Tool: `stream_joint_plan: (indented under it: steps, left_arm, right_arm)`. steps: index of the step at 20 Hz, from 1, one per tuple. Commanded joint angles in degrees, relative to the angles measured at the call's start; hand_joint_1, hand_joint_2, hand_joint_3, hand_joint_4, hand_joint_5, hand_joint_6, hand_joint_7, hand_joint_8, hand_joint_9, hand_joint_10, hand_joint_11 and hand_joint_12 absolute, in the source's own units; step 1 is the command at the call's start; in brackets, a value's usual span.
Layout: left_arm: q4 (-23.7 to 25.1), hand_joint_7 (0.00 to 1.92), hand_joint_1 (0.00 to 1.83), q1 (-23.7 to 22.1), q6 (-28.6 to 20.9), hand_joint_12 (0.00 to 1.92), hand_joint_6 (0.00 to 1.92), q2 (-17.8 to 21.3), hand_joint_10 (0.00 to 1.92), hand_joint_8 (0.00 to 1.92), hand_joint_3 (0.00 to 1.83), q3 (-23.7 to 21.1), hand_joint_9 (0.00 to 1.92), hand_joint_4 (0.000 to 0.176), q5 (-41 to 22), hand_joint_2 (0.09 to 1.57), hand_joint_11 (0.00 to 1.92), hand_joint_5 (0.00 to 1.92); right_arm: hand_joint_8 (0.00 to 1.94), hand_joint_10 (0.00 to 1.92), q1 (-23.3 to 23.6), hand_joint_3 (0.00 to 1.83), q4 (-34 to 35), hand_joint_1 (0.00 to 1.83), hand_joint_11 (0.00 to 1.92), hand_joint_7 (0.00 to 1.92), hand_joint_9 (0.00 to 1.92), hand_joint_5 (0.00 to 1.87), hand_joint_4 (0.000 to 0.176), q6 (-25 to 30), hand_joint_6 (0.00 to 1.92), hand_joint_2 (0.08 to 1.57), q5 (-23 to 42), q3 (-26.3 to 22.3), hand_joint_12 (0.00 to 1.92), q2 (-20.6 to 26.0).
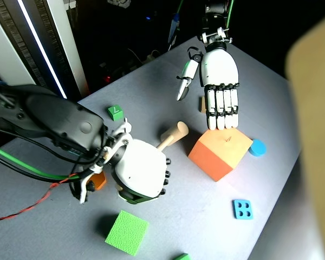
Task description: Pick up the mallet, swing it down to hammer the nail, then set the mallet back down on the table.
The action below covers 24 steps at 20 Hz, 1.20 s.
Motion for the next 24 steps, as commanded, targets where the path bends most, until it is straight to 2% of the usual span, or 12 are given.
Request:
stream_joint_plan:
  steps: [1, 8, 10, 11, 12, 13, 14, 16, 18, 20, 23, 24]
  left_arm:
    - [-0.8, 0.03, 0.0, 0.0, -0.2, 0.02, 0.01, -0.1, 0.01, 0.01, 0.0, 0.1, 0.03, 0.0, -3.4, 1.26, 0.04, 0.02]
    - [-0.8, 0.04, 0.0, 0.0, -0.2, 0.04, 0.01, -0.1, 0.01, 0.01, 0.0, 0.3, 0.05, 0.0, -3.2, 1.26, 0.05, 0.03]
    - [-0.8, 0.06, 0.0, 0.1, -0.2, 0.05, 0.01, -0.1, 0.01, 0.01, 0.0, 0.3, 0.06, 0.0, -3.2, 1.25, 0.06, 0.04]
    - [-0.8, 0.03, 0.0, 0.1, -0.2, 0.04, 0.0, -0.1, 0.0, 0.0, 0.0, 0.3, 0.04, 0.0, -3.2, 1.25, 0.03, 0.02]
    - [-0.8, 0.02, 0.0, 0.1, -0.2, 0.04, 0.0, -0.1, 0.0, 0.0, 0.0, 0.3, 0.02, 0.0, -3.2, 1.26, 0.01, 0.01]
    - [-0.8, 0.03, 0.0, 0.0, -0.2, 0.05, 0.01, -0.1, 0.01, 0.01, 0.0, 0.2, 0.03, 0.0, -3.2, 1.26, 0.03, 0.02]
    - [-0.8, 0.05, 0.0, 0.0, -0.2, 0.15, 0.0, -0.1, 0.0, 0.0, 0.0, 0.2, 0.05, 0.0, -3.2, 1.26, 0.0, 0.04]
    - [-0.8, 0.04, 0.0, 0.0, -0.2, 0.14, 0.0, -0.1, 0.0, 0.0, 0.0, 0.2, 0.04, 0.0, -3.2, 1.26, 0.0, 0.02]
    - [-0.8, 0.05, 0.0, 0.0, -0.2, 0.19, 0.0, -0.1, 0.0, 0.0, 0.0, 0.3, 0.05, 0.0, -3.2, 1.25, 0.0, 0.04]
    - [-0.8, 0.05, 0.0, 0.0, -0.2, 0.14, 0.01, -0.1, 0.0, 0.0, 0.0, 0.4, 0.04, 0.0, -3.1, 1.25, 0.0, 0.03]
    - [-0.8, 0.03, 0.0, 0.0, -0.2, 0.09, 0.0, -0.2, 0.0, 0.0, 0.0, 0.6, 0.03, 0.0, -3.0, 1.26, 0.0, 0.03]
    - [-0.8, 0.04, 0.0, 0.0, -0.2, 0.09, 0.0, -0.3, 0.0, 0.0, 0.0, 0.6, 0.03, 0.0, -3.0, 1.26, 0.0, 0.03]
  right_arm:
    - [1.94, 1.92, 0.9, 0.03, -2.0, 0.54, 1.9, 1.62, 1.73, 1.37, 0.176, -0.7, 1.92, 1.57, 0.4, -0.8, 1.92, 1.3]
    - [1.94, 1.92, 5.0, 0.06, -4.1, 0.48, 1.84, 1.55, 1.68, 1.31, 0.176, -0.7, 1.92, 1.57, 0.3, -8.5, 1.92, 11.4]
    - [1.94, 1.92, 6.2, 0.07, -7.4, 0.48, 1.84, 1.54, 1.68, 1.28, 0.176, -0.1, 1.92, 1.57, 1.9, -9.5, 1.92, 12.7]
    - [1.94, 1.92, 6.2, 0.06, -13.2, 0.47, 1.84, 1.54, 1.68, 1.28, 0.176, 3.8, 1.92, 1.57, 2.5, -9.6, 1.92, 12.9]
    - [1.94, 1.92, 6.0, 0.08, -21.7, 0.43, 1.84, 1.55, 1.69, 1.28, 0.176, 10.2, 1.92, 1.57, 2.2, -9.5, 1.92, 13.3]
    - [1.94, 1.92, 5.9, 0.09, -35.2, 0.43, 1.84, 1.55, 1.69, 1.28, 0.176, 21.9, 1.92, 1.57, 0.1, -9.5, 1.92, 14.0]
    - [1.94, 1.92, 6.1, 0.09, -47.3, 0.43, 1.84, 1.55, 1.69, 1.28, 0.176, 33.8, 1.92, 1.57, -0.2, -9.5, 1.92, 14.4]
    - [1.94, 1.92, 6.9, 0.08, -58.0, 0.42, 1.84, 1.54, 1.68, 1.28, 0.176, 45.1, 1.92, 1.57, 0.7, -9.0, 1.92, 14.5]
    - [1.94, 1.92, 7.1, 0.1, -68.8, 0.37, 1.83, 1.54, 1.68, 1.28, 0.176, 58.2, 1.92, 1.57, 4.3, -7.8, 1.92, 14.1]
    - [1.94, 1.92, 6.5, 0.1, -71.0, 0.37, 1.83, 1.54, 1.69, 1.29, 0.176, 64.1, 1.92, 1.57, 11.7, -7.0, 1.92, 13.3]
    - [1.94, 1.92, 6.4, 0.07, -70.9, 0.41, 1.84, 1.55, 1.69, 1.29, 0.176, 63.4, 1.92, 1.57, 11.9, -5.9, 1.92, 11.9]
    - [1.94, 1.92, 6.5, 0.08, -68.9, 0.42, 1.85, 1.56, 1.7, 1.29, 0.176, 61.5, 1.92, 1.57, 11.8, -5.6, 1.92, 11.1]
